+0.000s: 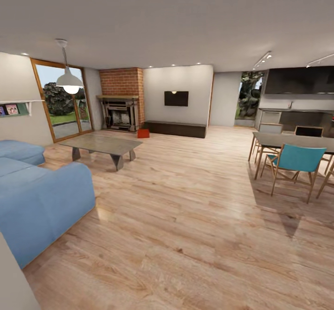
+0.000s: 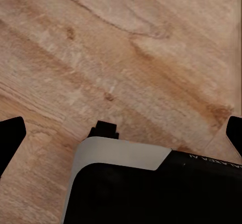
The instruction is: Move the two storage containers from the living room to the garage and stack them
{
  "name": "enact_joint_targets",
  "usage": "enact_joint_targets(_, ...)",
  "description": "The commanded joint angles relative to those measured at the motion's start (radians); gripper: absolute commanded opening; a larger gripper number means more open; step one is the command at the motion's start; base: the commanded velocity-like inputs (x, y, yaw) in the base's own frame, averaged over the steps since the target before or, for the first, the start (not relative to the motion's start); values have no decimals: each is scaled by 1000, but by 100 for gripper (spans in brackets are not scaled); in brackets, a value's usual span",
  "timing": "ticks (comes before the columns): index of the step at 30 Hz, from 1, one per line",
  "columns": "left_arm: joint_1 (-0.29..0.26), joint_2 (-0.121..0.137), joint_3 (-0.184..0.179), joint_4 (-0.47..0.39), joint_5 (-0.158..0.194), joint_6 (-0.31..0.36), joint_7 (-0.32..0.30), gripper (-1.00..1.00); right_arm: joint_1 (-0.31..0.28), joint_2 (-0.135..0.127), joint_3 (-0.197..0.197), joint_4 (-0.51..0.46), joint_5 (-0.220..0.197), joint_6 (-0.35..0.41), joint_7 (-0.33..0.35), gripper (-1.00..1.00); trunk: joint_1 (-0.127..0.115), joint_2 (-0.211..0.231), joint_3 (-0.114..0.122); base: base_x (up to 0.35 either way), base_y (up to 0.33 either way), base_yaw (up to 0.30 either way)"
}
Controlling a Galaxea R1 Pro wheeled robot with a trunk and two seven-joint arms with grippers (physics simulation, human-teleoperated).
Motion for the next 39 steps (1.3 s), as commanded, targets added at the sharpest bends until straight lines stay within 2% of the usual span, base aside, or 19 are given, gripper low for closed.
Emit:
enact_joint_targets(1, -1, 0, -7, 1, 8, -3, 3, 100, -1, 1, 8, 3, -7, -4, 0, 100, 1, -1, -1, 322, 0, 0)
enact_joint_targets(18, -1, 0, -7, 1, 8, -1, 2, 100, -1, 2, 17, 3, -6, 1, 0, 100, 1, -1, -1, 322, 0, 0)
enact_joint_targets(31, -1, 0, -7, 1, 6, 1, 2, 100, -1, 2, 1, 3, -13, 1, -2, 100, 1, -1, -1, 322, 0, 0)
enact_joint_targets(39, -1, -1, -7, 1, 6, 4, 2, 100, -1, 2, 9, 3, -5, -2, -1, 100, 1, -1, -1, 322, 0, 0)
